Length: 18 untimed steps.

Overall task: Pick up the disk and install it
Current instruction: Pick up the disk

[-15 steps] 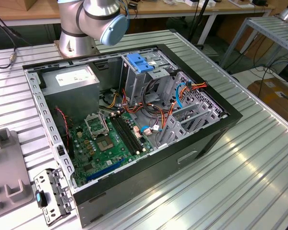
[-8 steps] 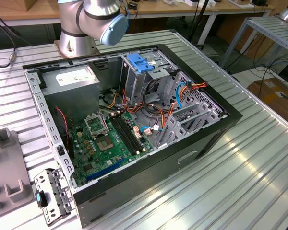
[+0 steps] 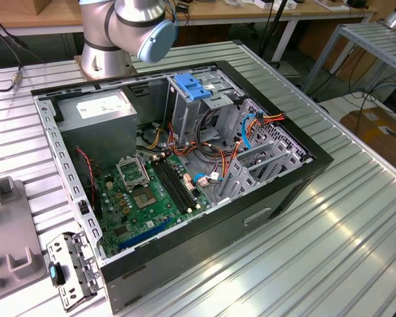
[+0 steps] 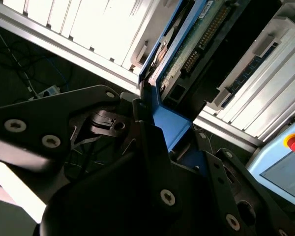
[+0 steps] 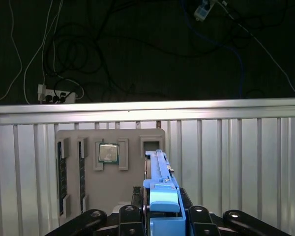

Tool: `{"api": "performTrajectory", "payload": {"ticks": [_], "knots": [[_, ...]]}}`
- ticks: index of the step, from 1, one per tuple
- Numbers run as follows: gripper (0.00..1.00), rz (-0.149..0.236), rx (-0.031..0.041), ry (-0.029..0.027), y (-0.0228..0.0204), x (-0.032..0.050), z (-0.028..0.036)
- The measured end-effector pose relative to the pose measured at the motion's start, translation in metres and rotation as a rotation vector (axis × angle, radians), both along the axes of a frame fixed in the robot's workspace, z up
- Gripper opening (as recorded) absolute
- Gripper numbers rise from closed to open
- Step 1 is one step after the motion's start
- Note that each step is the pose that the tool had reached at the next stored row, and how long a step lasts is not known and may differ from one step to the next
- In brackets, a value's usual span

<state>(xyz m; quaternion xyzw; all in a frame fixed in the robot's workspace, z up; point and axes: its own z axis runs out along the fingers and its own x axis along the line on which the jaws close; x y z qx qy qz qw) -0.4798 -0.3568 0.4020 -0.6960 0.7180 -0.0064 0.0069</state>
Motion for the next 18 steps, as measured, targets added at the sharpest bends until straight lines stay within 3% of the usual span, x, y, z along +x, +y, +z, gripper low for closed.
{"api": "performTrajectory", "payload": {"ticks": [18], "knots": [[0.37,0.000,0.0019,0.0020,0.0000,0.0000,0.0169]]}}
